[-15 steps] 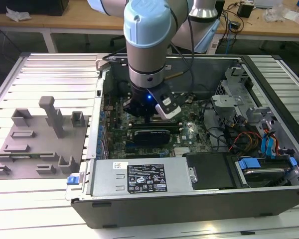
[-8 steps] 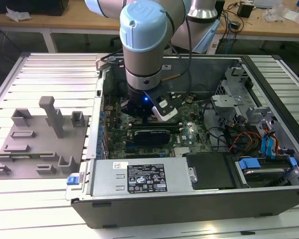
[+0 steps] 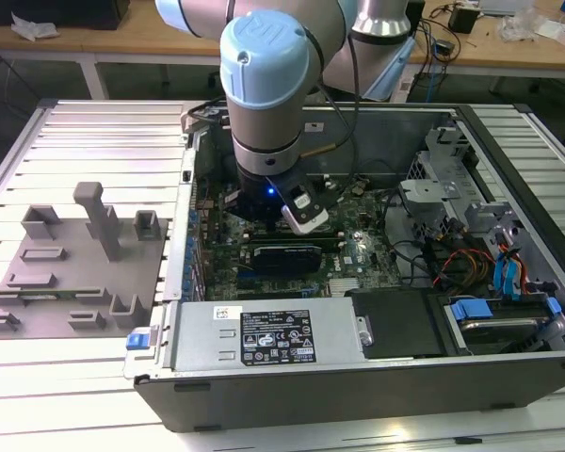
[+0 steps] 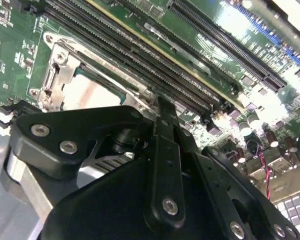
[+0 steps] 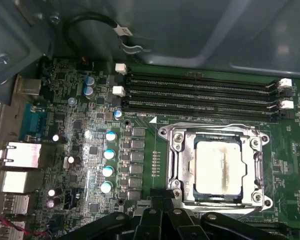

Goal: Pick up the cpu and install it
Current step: 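Install the second cpu locking lever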

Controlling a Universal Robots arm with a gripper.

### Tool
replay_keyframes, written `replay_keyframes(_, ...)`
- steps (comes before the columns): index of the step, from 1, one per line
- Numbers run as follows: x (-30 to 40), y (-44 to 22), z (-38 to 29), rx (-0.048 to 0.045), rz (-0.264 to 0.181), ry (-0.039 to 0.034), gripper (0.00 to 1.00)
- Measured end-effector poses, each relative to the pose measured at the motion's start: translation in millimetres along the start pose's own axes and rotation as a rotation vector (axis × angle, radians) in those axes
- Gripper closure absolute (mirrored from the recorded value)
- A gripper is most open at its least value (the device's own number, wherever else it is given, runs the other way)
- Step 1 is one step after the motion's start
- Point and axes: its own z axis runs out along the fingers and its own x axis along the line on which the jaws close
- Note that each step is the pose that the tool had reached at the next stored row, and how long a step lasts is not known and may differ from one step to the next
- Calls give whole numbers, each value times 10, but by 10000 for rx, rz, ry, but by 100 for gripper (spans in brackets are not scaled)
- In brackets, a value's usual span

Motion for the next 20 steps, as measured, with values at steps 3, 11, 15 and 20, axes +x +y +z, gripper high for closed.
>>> replay_keyframes(3, 0, 0, 0, 0, 5, -2, 89)
replay_keyframes(11, -28, 56, -284, -2, 6, -3, 89)
replay_keyframes(15, -42, 87, -446, -1, 8, -2, 89)
replay_keyframes(20, -82, 108, -561, 2, 48, -10, 89)
